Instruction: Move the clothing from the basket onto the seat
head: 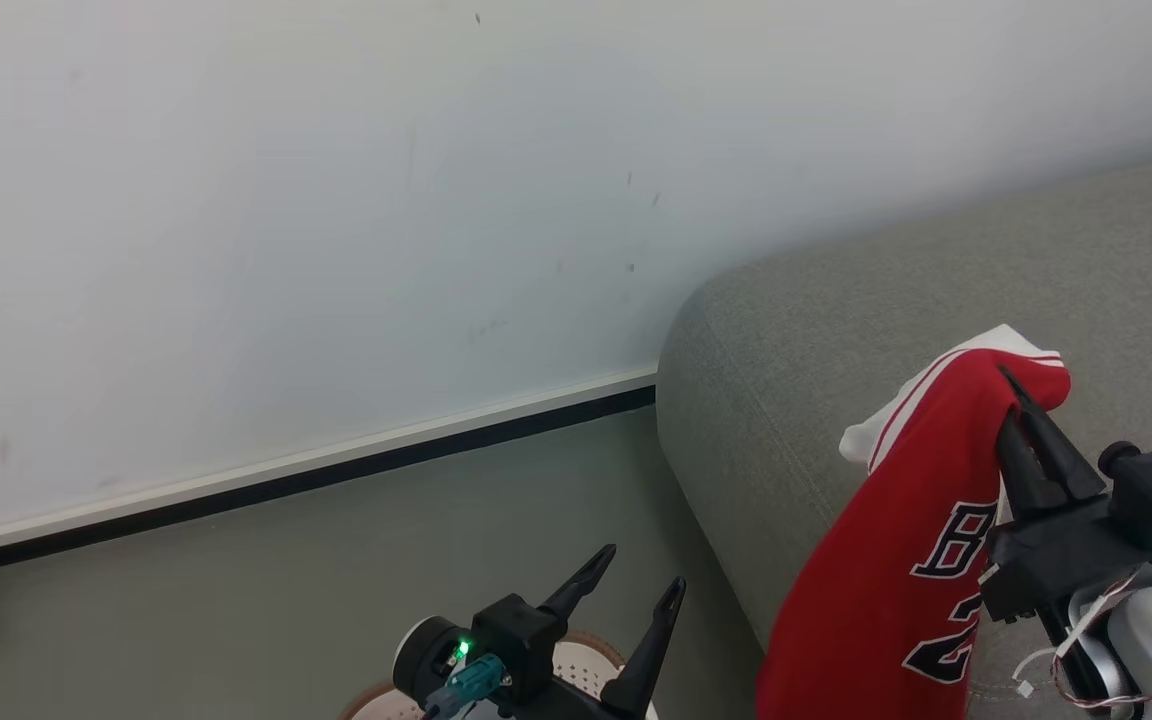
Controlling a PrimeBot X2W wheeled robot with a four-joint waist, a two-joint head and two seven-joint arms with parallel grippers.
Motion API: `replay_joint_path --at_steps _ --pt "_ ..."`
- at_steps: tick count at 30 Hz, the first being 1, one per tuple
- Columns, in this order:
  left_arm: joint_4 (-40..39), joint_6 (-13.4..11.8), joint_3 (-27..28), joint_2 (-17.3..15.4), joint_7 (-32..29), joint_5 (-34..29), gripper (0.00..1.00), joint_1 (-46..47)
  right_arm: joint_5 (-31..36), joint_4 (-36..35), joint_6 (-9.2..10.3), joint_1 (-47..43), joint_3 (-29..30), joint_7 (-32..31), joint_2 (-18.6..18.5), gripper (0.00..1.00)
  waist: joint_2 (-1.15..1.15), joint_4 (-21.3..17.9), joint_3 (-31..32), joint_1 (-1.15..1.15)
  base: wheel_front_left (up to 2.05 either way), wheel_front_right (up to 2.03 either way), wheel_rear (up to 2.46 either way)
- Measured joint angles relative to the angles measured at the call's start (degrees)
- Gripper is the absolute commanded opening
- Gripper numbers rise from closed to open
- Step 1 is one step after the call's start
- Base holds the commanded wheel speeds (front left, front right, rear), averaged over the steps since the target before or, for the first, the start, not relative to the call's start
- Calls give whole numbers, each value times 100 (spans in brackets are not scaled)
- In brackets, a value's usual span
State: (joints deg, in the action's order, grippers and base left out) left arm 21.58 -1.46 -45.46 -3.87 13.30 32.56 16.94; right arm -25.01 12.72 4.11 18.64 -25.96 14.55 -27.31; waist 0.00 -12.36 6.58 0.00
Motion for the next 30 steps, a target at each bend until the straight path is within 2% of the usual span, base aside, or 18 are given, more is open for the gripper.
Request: replay_joint_path --at_steps 4,13,18,30 --pt "-2 2 -57 0 0 -51 100 65 -82 -36 -2 226 134 -7 -22 0 0 109 -94 0 0 0 0" --pt "-124 44 -133 -16 -9 -170 100 278 -102 279 -112 1627 437 -288 -245 0 0 355 -401 0 0 0 0" --pt "-314 45 -171 -65 -60 -375 100 515 -250 820 -136 2815 844 -554 -383 0 0 528 -760 1 0 0 0" --pt "-591 36 -245 -209 -145 -548 100 759 -56 1677 -170 4598 1079 -927 -914 0 1 788 -1552 1 0 0 0"
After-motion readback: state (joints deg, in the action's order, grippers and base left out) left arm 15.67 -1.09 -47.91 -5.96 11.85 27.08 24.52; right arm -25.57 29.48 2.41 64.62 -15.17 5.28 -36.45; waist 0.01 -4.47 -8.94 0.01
